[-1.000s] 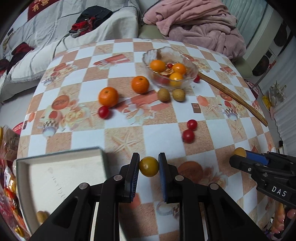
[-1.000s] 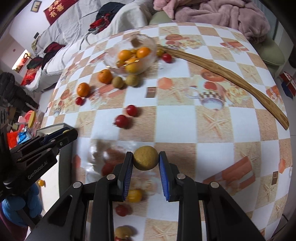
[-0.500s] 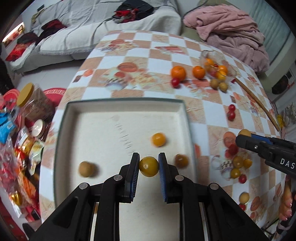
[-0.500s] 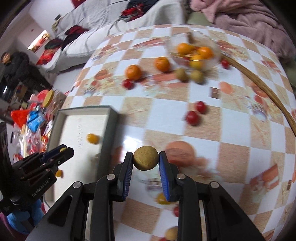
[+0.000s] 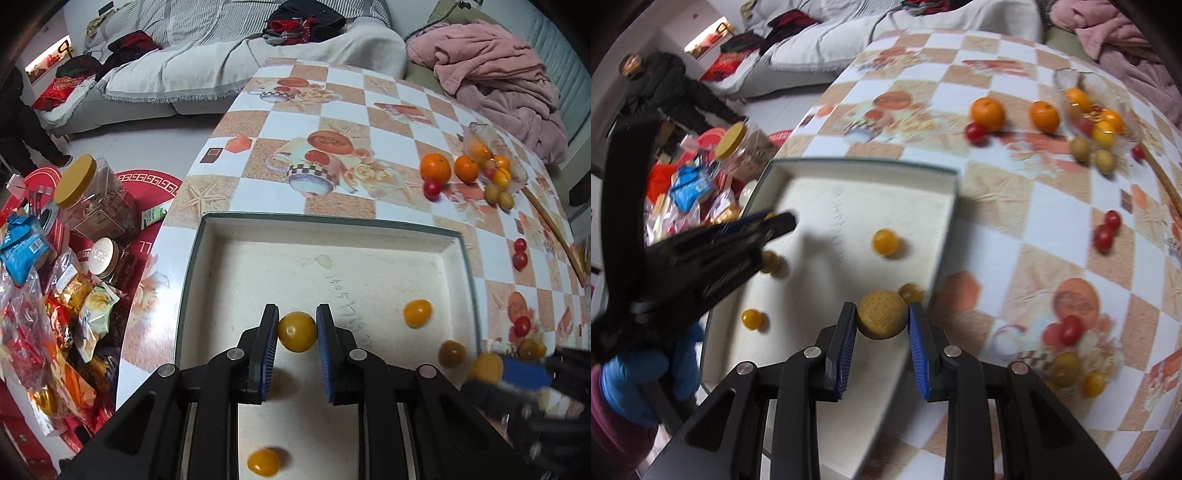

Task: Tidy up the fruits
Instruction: 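Carry both fruits to the white tray and open the left tool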

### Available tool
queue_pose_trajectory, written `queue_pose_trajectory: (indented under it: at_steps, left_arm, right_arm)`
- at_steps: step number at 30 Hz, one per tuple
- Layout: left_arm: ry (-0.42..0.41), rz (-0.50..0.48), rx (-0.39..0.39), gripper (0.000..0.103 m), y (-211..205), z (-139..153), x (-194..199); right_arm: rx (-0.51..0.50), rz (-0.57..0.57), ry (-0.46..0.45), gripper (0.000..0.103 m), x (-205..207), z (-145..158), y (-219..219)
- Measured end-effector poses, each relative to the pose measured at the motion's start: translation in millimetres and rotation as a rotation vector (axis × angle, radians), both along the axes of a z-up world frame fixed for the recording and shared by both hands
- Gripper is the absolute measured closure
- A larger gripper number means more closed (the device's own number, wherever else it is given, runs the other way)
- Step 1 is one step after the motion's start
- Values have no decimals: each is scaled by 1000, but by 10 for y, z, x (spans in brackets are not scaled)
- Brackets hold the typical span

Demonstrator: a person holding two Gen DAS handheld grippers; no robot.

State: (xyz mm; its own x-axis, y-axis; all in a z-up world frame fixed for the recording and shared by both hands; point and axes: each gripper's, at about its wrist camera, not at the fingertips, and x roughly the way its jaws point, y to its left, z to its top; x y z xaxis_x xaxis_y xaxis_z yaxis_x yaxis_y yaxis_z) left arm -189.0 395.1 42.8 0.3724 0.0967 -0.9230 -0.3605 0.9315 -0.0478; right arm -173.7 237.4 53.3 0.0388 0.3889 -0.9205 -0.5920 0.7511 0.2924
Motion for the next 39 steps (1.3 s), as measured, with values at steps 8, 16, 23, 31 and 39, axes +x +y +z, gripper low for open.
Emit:
queue_pose_trajectory:
  at_steps: [8,16,23,31,39]
  left_arm:
    - [48,-21,5,81,73,-185,136]
    - [65,-48,38,80,35,-232,178]
    - [68,-26,66,35,79,-210,151]
    - [64,-32,72,35,97,-62,61]
    - [15,-46,17,35,120,389,-154]
  right_arm:
    - [-70,66,5,72,-264,-214,172]
    - [-137,132,-53,72,-448,-324,253]
    - [-174,201,-116,55,-602,-333,327]
    - [-152,248,-135,20,-825,-190,343]
    - [-59,216,-29,0,-810,188,138]
